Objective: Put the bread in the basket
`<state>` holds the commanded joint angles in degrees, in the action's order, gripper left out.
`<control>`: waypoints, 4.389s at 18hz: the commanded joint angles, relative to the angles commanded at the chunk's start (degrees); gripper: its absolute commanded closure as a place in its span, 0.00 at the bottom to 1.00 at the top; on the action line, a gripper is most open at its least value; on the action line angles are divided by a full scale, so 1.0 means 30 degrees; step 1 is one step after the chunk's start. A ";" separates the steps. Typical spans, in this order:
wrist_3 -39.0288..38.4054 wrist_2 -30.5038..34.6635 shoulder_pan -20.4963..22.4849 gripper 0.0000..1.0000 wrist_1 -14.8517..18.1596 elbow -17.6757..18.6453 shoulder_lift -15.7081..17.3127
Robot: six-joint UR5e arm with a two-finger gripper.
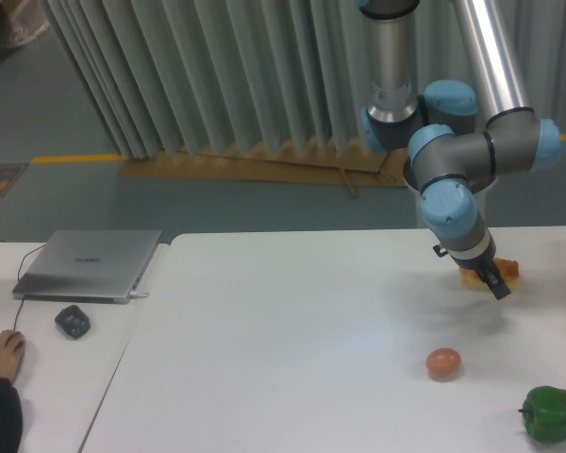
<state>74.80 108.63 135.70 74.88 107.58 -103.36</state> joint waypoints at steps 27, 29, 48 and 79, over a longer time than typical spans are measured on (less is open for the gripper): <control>0.0058 0.0089 0.0262 0.76 0.3069 -0.1810 0.0058; 0.0058 0.0001 0.0380 0.76 0.3311 -0.2137 0.0059; 0.7202 -0.1904 0.5476 0.76 0.4862 -0.5711 0.0586; 1.7578 -0.3719 1.0664 0.00 0.4805 -0.6738 0.0527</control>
<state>127.53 97.47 167.70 89.30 87.36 -101.78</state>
